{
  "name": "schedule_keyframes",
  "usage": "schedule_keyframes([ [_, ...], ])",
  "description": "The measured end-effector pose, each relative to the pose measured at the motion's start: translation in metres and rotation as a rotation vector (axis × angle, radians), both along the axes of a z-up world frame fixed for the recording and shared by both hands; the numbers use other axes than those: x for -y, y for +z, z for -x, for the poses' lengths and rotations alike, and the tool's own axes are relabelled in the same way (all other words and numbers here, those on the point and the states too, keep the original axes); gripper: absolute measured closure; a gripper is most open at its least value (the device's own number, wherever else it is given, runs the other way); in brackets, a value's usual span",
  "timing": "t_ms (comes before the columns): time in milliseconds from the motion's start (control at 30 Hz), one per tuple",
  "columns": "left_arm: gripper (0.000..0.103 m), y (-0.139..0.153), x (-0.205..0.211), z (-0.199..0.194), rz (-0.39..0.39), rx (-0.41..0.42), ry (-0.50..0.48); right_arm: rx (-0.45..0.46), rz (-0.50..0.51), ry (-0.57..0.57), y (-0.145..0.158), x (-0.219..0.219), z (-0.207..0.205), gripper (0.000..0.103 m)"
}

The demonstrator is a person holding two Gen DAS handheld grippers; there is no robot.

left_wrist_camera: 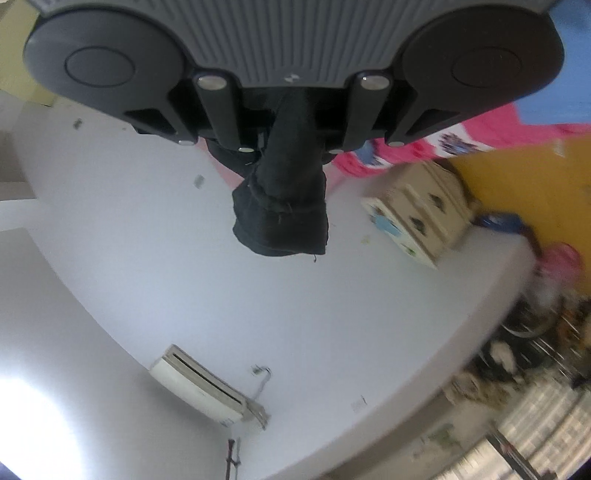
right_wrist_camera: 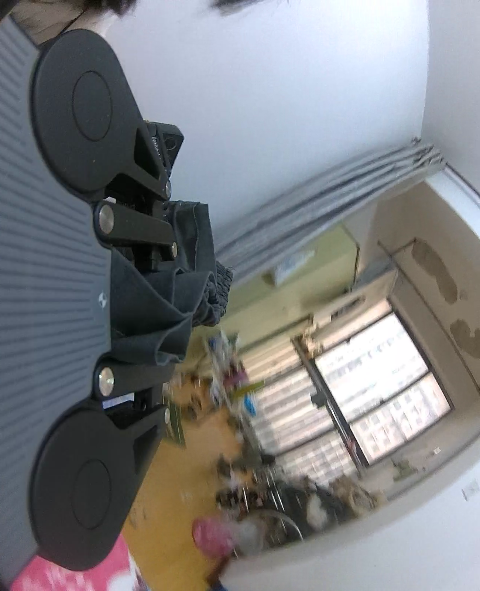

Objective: Fold clothes
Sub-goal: 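Lift the folded sweatpants off the bed with both tools, then carry the grey sweatpants with both tools toward the folded clothes stack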

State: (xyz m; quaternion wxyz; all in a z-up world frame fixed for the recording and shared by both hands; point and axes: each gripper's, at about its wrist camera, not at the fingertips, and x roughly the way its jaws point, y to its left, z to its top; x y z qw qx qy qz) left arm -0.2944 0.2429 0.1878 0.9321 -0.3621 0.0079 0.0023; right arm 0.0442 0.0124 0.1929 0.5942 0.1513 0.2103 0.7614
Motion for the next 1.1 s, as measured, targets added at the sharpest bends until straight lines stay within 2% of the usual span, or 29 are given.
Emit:
schedule_keyframes([
  [167, 0.087, 0.009, 0.01, 0.079, -0.006, -0.038, 0.139, -0.059, -0.006, 0.14, -0.004, -0.032, 0.039, 0.083],
  [300, 0.087, 0.003, 0.013, 0.13, 0.018, -0.09, 0.243, -0.098, 0.017, 0.251, -0.016, -0.061, 0.069, 0.083],
  [433, 0.087, -0.006, 0.004, 0.185, 0.076, -0.136, 0.34, -0.145, 0.068, 0.347, -0.034, -0.097, 0.092, 0.083],
  [533, 0.087, -0.02, -0.011, 0.208, 0.136, -0.164, 0.4, -0.184, 0.12, 0.401, -0.051, -0.133, 0.106, 0.083],
  [700, 0.087, -0.05, -0.049, 0.229, 0.219, -0.192, 0.474, -0.247, 0.206, 0.465, -0.081, -0.189, 0.126, 0.083],
  [767, 0.087, -0.07, -0.067, 0.226, 0.25, -0.2, 0.493, -0.26, 0.236, 0.477, -0.094, -0.208, 0.133, 0.083],
  [933, 0.087, -0.103, -0.11, 0.231, 0.307, -0.257, 0.536, -0.272, 0.327, 0.477, -0.127, -0.253, 0.14, 0.083],
  [1100, 0.087, -0.131, -0.151, 0.231, 0.35, -0.272, 0.55, -0.28, 0.381, 0.456, -0.157, -0.278, 0.14, 0.083],
])
